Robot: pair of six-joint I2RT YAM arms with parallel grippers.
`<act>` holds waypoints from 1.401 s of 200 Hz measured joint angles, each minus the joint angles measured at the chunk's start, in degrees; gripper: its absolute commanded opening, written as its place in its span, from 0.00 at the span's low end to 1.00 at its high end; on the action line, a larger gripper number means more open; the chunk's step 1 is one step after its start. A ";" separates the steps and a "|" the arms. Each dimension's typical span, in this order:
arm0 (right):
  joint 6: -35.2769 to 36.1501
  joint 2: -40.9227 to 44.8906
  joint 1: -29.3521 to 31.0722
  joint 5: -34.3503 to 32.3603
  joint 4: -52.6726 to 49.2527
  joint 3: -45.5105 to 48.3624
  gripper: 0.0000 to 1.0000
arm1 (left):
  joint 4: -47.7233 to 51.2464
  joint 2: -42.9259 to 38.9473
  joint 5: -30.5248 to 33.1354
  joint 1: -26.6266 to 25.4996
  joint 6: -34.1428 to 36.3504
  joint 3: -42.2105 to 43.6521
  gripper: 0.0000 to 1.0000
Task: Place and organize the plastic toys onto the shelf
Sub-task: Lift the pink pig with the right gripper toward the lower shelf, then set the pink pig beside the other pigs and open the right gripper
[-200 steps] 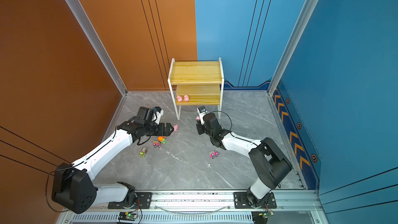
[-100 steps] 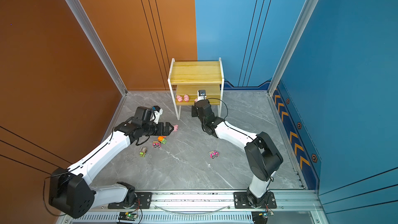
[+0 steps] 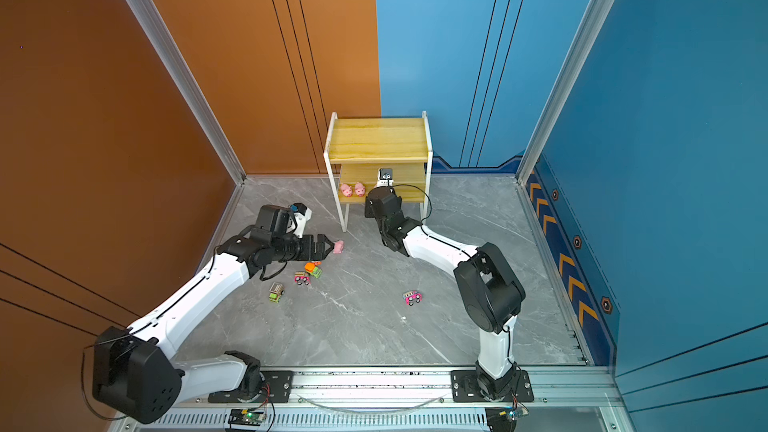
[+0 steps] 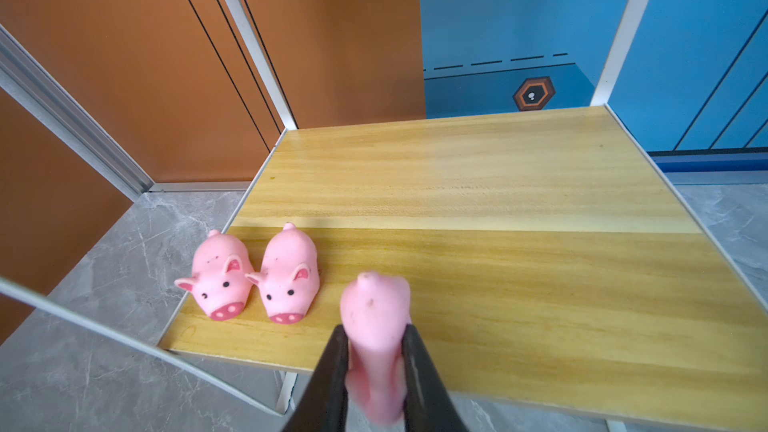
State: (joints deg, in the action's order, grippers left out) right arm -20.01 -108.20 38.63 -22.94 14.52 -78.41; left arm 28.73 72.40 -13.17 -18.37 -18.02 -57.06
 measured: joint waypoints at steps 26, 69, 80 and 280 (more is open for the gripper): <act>0.22 -2.36 0.07 -1.66 0.00 -1.57 0.24 | -0.26 0.00 -0.20 0.00 -0.02 0.00 0.99; 1.16 -4.28 0.07 -4.02 0.02 -3.58 0.24 | -0.28 0.00 -0.39 0.00 -0.02 0.00 0.99; 1.57 -4.79 0.07 -4.37 0.00 -4.39 0.24 | -0.28 0.00 -0.42 0.00 -0.02 0.00 0.99; 2.60 -7.76 -0.04 -4.35 -2.34 -8.66 0.46 | -0.28 0.00 -0.46 0.48 -0.44 0.00 0.99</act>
State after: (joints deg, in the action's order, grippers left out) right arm -17.41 -115.96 38.59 -27.29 12.19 -87.07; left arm 28.45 72.40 -13.63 -17.89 -18.46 -57.06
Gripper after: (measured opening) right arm 0.429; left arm 0.993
